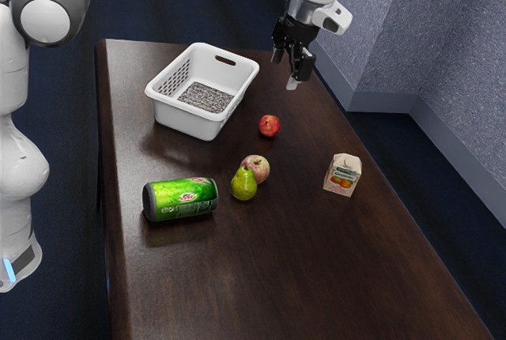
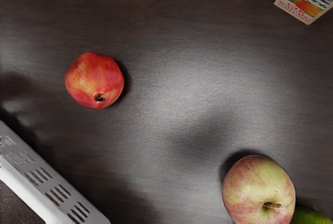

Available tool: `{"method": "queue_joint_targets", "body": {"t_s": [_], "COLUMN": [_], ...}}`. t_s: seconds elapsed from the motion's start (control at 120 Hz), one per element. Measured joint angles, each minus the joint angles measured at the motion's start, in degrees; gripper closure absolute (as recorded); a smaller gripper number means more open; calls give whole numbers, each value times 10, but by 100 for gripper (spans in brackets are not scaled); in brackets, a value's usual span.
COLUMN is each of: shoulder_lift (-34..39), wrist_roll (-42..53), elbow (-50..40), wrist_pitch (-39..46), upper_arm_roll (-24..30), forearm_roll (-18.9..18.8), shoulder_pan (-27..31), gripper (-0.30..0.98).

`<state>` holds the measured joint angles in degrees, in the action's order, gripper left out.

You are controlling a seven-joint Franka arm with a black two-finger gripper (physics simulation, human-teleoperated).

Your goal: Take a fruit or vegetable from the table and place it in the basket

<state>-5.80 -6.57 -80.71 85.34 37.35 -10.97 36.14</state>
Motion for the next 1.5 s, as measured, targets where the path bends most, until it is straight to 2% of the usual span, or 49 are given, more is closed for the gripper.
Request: {"method": "queue_joint_targets", "body": {"t_s": [0.3,0.583,0.65,0.7,0.775,0.808,0.9,1.025,1.175,1.333,1.5], "shoulder_lift": [-1,-12,-10,4,13,14,13,12,16,20,12], "wrist_roll": [-6,-61,-82,-103,-134,-146,-175,-136,-38,39,131], "elbow": [10,-2,-11,-29,-37,-38,-37,-38,-67,-71,-82], "wrist_pitch": [0,-9,-26,-36,-49,-54,-63,-60,-31,-16,1], "upper_arm_roll": [5,0,-7,-43,-191,-238,-284,-296,-297,-295,-294], "forearm_roll": [6,35,66,88,109,115,123,84,65,58,27], "shoulder_pan": [-22,-21,-21,-43,-183,-229,-272,-266,-237,-251,-279], "gripper": [0,0,0,0,0,0,0,0,0,0,0]}}
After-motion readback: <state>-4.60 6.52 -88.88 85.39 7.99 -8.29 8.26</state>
